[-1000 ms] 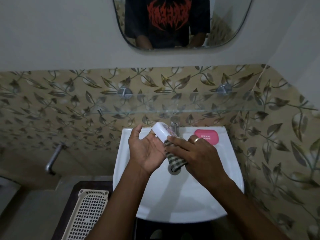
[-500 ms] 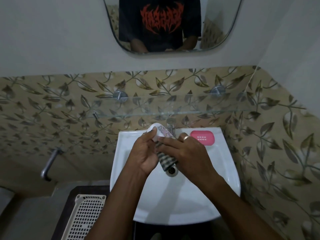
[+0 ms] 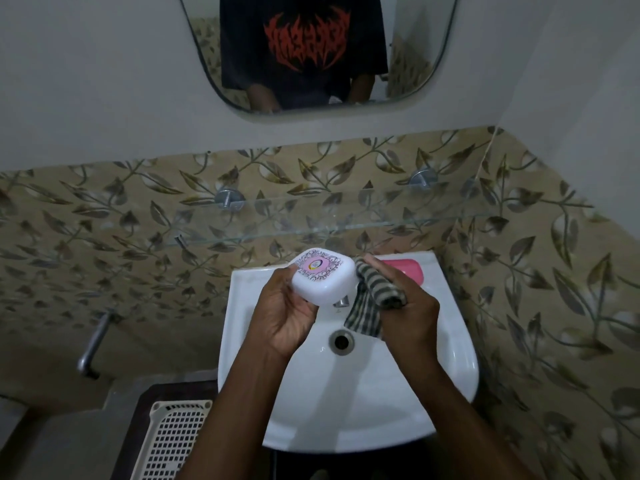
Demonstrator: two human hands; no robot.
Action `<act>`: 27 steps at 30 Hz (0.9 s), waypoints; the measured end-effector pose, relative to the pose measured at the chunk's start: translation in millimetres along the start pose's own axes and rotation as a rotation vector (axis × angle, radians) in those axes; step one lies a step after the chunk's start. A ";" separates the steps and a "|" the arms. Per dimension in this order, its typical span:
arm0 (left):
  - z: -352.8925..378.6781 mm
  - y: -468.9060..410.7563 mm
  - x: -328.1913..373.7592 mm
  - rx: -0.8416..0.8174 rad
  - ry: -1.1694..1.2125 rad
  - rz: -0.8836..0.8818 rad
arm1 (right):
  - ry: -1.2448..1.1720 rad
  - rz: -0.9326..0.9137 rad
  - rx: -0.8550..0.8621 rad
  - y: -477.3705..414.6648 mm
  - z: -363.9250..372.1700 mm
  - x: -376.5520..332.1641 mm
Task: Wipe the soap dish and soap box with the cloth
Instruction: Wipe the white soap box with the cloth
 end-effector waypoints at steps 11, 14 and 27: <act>-8.6 -2.9 -4.9 0.010 0.032 -0.010 | 0.402 -0.306 -0.074 22.1 11.9 -17.2; -11.5 1.4 -6.3 -0.027 -0.008 -0.043 | 0.208 0.066 -0.020 3.4 3.0 -12.4; -76.8 22.0 -1.0 0.081 -0.145 -0.124 | 0.212 0.437 -0.496 -24.5 65.8 25.7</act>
Point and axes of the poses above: each hand's wrist, its own y-axis away from the middle knuckle, its own z-axis out of the palm, x = y × z, the point moved 4 cm from there along -y, towards the middle knuckle, and after that the axes turned 1 degree about y, right-handed, at the moved point
